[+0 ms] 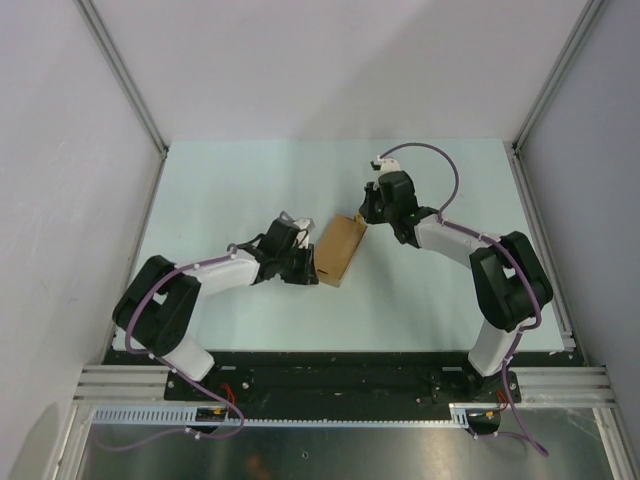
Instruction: Unpack the express box
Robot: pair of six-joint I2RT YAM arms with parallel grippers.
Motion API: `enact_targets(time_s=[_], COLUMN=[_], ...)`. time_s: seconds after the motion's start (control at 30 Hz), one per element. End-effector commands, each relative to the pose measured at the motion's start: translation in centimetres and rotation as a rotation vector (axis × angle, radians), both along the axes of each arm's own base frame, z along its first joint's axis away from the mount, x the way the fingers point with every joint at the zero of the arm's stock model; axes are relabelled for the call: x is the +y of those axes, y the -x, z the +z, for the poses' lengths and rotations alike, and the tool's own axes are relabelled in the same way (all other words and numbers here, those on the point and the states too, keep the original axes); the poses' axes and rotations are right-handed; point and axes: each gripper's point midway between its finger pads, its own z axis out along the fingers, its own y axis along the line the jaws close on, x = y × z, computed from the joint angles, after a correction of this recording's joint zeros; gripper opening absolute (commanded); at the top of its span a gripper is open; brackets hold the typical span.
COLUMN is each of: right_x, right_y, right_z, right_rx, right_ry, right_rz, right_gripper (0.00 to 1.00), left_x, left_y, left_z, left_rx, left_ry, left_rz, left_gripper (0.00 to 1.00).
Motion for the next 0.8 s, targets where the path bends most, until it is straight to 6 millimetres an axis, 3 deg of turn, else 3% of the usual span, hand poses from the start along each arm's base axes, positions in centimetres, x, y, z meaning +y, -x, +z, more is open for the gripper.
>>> enact_targets(time_s=[0.0,0.13,0.27,0.57,0.77], right_x=[0.0,-0.6,-0.5,1.2,3.3], right_y=[0.2,1.6,3.4,8.5,11.6], right_z=[1.8,1.5,1.5,1.6,1.7], right_rx=[0.006,0.072,0.126,0.188,0.197], right_ry=[-0.02,-0.014,-0.01,0.078,0.128], right_rz=[0.0,-0.019,-0.025,0.019,0.133], right_gripper=[0.0,0.0,0.0,0.0,0.0], left_x=[-1.4,-1.7,-0.4,2.5,2.4], left_y=[-3.1,-4.5,-6.0,-10.7,-13.7], left_z=[3.0,3.4,3.2,4.2,5.1], left_rx=[-0.106,-0.11,-0.099,-0.15,-0.192], left_ry=[0.034,0.041,0.031,0.008,0.008], left_rz=[0.005,0.043,0.145,0.283,0.285], left_gripper=[0.32,0.34,0.35,0.36,0.4])
